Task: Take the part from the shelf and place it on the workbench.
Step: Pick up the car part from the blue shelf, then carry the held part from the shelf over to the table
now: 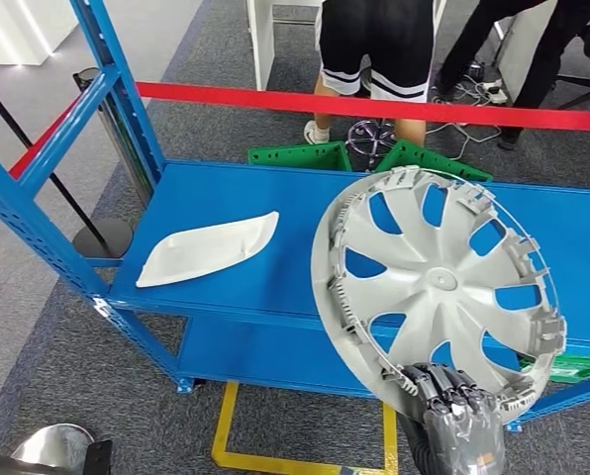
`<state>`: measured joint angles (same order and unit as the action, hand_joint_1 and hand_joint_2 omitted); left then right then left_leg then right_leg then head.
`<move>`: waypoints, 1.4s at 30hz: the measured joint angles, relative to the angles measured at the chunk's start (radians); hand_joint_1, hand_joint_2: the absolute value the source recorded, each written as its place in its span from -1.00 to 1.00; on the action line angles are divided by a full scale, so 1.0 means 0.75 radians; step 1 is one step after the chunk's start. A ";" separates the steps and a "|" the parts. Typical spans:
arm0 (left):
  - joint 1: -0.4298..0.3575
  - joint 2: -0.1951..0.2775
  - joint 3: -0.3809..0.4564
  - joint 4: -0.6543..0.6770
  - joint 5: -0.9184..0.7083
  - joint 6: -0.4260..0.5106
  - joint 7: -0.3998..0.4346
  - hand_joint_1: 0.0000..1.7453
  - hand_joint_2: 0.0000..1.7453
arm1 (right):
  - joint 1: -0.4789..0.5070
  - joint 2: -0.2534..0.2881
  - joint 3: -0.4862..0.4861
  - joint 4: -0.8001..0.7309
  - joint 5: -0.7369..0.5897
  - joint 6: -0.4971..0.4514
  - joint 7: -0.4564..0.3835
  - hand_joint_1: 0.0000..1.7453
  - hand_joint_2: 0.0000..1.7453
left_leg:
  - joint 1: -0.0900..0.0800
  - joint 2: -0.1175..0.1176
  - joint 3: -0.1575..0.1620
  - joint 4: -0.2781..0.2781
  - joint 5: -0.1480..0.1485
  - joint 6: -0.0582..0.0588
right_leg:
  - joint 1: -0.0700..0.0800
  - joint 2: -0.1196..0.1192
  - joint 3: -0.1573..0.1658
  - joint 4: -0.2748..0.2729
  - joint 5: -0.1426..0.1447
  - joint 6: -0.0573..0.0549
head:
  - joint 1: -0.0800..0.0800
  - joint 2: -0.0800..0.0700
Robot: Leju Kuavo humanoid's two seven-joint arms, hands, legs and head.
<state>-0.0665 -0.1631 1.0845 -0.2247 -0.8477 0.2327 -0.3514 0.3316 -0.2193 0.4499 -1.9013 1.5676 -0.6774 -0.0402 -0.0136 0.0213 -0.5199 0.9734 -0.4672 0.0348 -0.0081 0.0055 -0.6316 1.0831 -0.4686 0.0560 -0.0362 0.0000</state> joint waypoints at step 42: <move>-0.013 0.018 -0.001 0.002 -0.089 -0.030 0.014 -1.00 1.00 | -0.275 -0.020 0.243 0.192 -0.031 0.035 0.021 1.00 1.00 | 0.006 -0.017 -0.125 0.008 0.126 -0.046 | 0.011 -0.010 0.207 -0.133 -0.067 -0.029 | 0.002 0.000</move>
<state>-0.0762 -0.1496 1.0838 -0.2232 -0.9143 0.2103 -0.3410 0.1251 -0.2345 0.6324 -1.7570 1.5442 -0.6513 -0.0244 -0.0091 0.0089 -0.6138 0.9791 -0.3728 0.0001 0.0003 -0.0018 -0.4760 0.9831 -0.5190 0.0345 -0.0350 0.0000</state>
